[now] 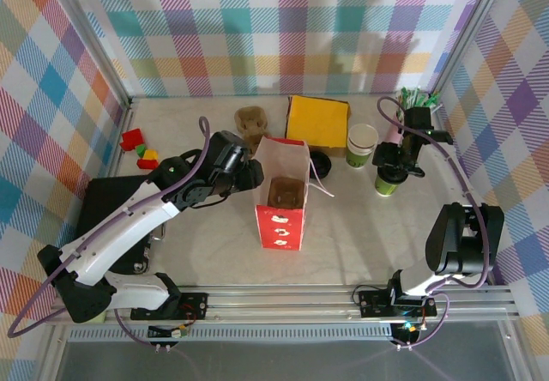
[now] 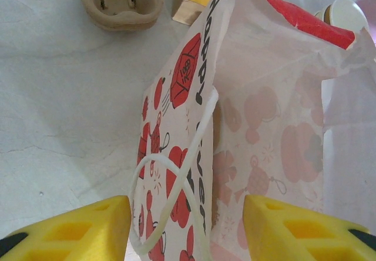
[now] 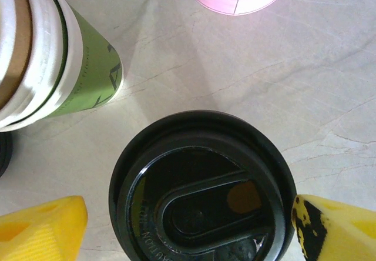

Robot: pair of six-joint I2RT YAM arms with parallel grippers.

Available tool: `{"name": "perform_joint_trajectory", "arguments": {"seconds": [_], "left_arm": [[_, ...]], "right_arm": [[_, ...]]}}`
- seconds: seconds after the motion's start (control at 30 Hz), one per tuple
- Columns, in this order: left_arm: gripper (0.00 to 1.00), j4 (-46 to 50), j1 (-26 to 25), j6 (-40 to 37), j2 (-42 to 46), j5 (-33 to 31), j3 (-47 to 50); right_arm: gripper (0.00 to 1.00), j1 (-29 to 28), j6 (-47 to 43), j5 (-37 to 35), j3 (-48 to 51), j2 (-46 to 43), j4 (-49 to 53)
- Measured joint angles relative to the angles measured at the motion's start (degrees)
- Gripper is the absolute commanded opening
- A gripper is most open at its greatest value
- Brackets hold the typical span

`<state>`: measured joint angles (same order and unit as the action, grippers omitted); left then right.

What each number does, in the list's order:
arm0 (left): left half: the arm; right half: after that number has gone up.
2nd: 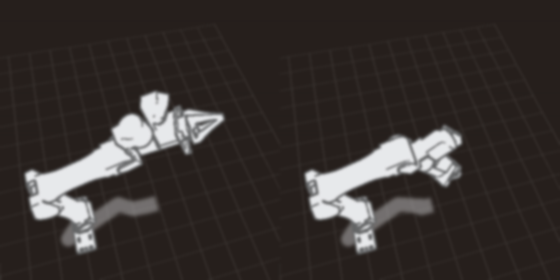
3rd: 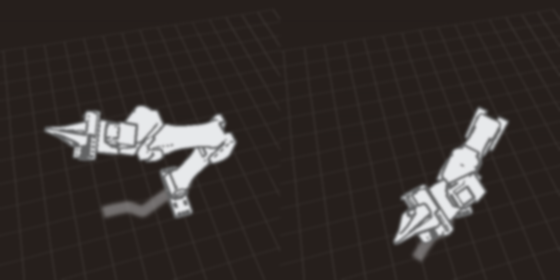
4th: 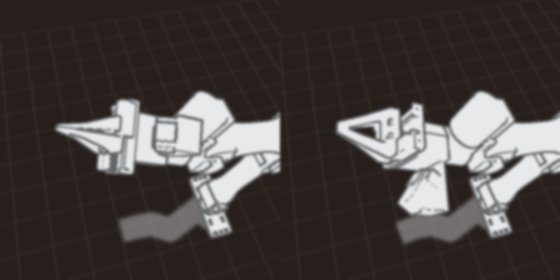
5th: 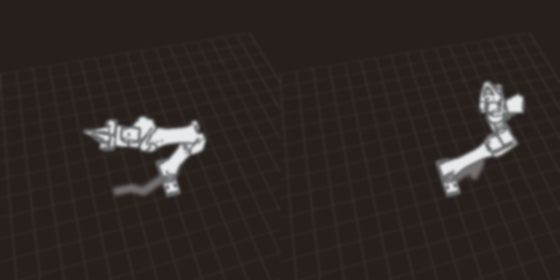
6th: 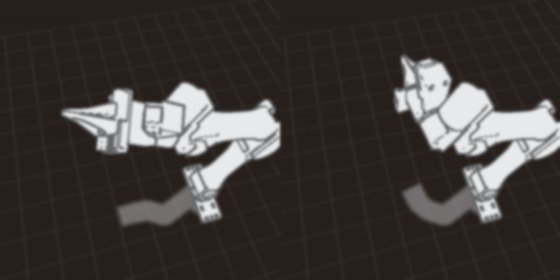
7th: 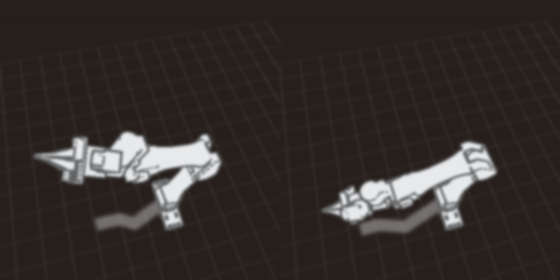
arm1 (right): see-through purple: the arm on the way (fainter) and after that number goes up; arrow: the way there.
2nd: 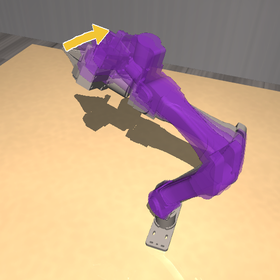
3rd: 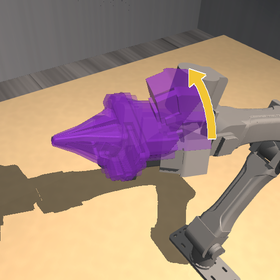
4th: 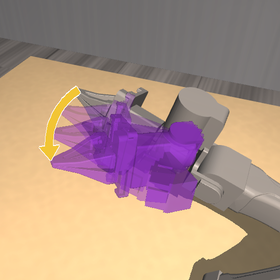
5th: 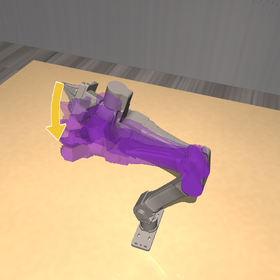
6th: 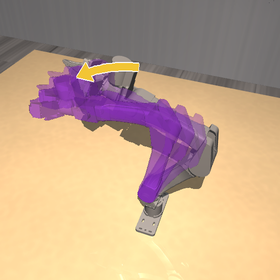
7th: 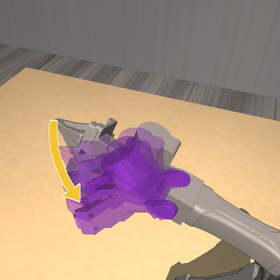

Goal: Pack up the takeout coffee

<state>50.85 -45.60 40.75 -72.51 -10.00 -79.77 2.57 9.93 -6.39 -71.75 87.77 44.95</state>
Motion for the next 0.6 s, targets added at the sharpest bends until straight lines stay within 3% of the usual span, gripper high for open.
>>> {"name": "perform_joint_trajectory", "arguments": {"seconds": [0.6], "left_arm": [[0.53,0.0,0.0,-1.4,0.7,-0.5,1.2]], "right_arm": [[0.79,1.6,-1.5,2.0,-1.7,2.8,2.8]]}}
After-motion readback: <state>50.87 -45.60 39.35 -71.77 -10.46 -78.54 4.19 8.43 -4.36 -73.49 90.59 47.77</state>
